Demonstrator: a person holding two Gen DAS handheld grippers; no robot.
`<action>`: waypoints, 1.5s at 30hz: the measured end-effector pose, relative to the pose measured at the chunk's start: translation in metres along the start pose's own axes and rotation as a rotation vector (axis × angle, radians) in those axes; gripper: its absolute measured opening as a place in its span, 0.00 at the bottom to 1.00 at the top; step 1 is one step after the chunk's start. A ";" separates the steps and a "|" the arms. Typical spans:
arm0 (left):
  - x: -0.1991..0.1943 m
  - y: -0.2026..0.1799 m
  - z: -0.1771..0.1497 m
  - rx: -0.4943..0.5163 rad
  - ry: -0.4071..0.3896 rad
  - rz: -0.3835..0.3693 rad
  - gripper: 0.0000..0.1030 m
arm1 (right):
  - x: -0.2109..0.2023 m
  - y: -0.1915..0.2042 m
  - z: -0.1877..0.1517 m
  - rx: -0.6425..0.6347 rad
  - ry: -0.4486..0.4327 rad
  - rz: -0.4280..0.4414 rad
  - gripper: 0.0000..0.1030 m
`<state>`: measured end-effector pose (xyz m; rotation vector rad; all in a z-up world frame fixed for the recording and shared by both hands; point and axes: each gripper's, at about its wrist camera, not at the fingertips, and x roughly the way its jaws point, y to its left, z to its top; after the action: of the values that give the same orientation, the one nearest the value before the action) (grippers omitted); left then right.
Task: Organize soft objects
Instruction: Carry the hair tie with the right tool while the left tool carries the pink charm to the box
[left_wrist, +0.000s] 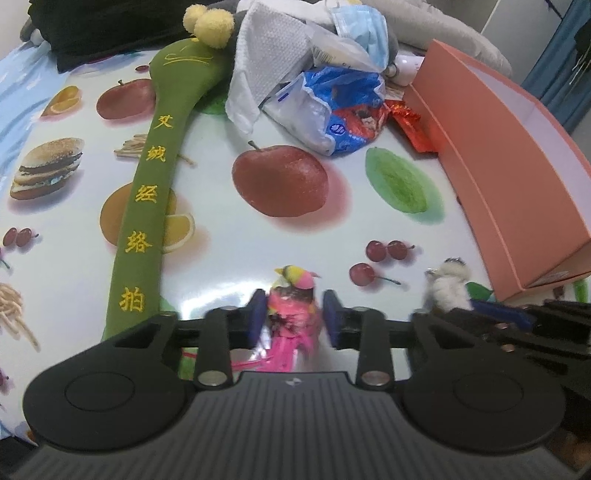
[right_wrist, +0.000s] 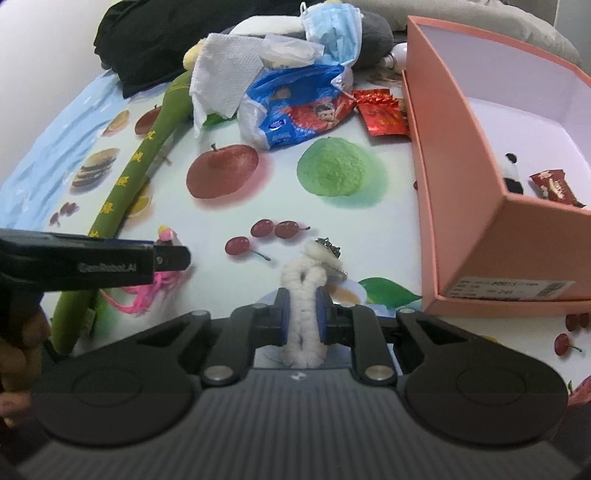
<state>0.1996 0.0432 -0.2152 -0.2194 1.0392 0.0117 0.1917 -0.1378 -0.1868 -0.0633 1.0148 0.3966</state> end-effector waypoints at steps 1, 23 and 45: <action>0.000 0.001 0.000 0.000 -0.001 -0.003 0.32 | -0.002 0.000 0.001 0.001 -0.007 0.001 0.18; -0.098 -0.047 0.068 0.080 -0.147 -0.115 0.32 | -0.091 -0.009 0.050 0.044 -0.228 0.024 0.17; -0.169 -0.152 0.131 0.188 -0.318 -0.279 0.32 | -0.193 -0.069 0.092 0.081 -0.460 -0.066 0.17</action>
<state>0.2422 -0.0651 0.0198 -0.1824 0.6817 -0.2944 0.2012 -0.2375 0.0148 0.0661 0.5724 0.2909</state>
